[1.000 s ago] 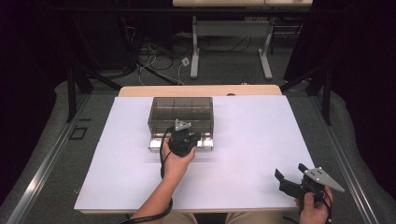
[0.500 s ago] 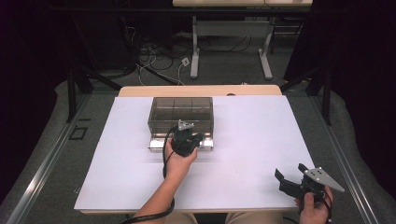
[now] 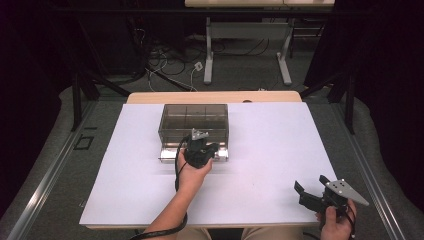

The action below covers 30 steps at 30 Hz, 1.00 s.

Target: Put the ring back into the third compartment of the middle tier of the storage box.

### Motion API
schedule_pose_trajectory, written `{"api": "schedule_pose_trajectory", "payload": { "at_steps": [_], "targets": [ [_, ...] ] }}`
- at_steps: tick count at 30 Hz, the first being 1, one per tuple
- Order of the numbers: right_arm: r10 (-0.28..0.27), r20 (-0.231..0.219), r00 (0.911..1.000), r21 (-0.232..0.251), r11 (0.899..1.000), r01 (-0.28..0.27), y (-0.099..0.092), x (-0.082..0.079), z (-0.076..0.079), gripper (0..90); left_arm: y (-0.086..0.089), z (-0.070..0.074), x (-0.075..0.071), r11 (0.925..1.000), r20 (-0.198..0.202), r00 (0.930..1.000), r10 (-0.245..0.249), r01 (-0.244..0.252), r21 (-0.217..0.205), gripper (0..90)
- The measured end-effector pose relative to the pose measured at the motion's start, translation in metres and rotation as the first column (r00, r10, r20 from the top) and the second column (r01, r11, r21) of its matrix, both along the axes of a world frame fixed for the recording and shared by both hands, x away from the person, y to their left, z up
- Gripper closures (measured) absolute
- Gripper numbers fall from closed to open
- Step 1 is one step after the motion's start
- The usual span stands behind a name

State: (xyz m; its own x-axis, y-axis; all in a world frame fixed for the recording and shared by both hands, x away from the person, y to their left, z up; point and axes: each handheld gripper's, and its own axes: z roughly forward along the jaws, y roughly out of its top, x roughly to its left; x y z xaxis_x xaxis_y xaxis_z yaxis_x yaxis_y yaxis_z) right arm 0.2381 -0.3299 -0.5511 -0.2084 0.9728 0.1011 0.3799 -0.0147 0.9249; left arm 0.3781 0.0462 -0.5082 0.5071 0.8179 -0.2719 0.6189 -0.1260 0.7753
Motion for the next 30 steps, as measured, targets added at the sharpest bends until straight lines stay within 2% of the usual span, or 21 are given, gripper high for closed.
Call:
{"api": "schedule_pose_trajectory", "payload": {
  "at_steps": [4,14,19,24,27,30],
  "targets": [
    [0.003,-0.006,1.0000,-0.004,1.000,-0.003,0.000,-0.001,0.001,6.9,0.001,0.001,-0.001,1.0000,0.010,0.9999,-0.005,0.005,0.002,84.2],
    [0.003,-0.005,1.0000,-0.005,1.000,-0.003,0.000,-0.001,0.001,6.9,0.009,0.007,-0.006,0.9993,0.032,0.9990,-0.032,0.032,-0.020,73.8],
    [0.003,0.000,1.0000,-0.002,1.000,-0.003,0.000,-0.001,0.000,6.9,0.014,0.011,-0.009,0.9985,0.056,0.9969,-0.055,0.055,-0.005,69.5],
    [0.004,0.000,1.0000,-0.002,1.000,-0.004,0.000,0.000,0.001,6.9,0.017,0.013,-0.013,0.9984,0.078,0.9953,-0.057,0.057,0.002,64.3],
    [0.003,0.002,1.0000,-0.003,1.000,-0.003,0.000,-0.001,0.001,6.9,0.021,0.014,-0.016,0.9979,0.112,0.9917,-0.064,0.063,0.019,60.7],
    [0.004,0.003,1.0000,-0.007,1.000,-0.004,0.000,-0.001,0.001,6.9,0.022,0.014,-0.017,0.9976,0.122,0.9901,-0.069,0.067,0.020,57.1]
  ]
}}
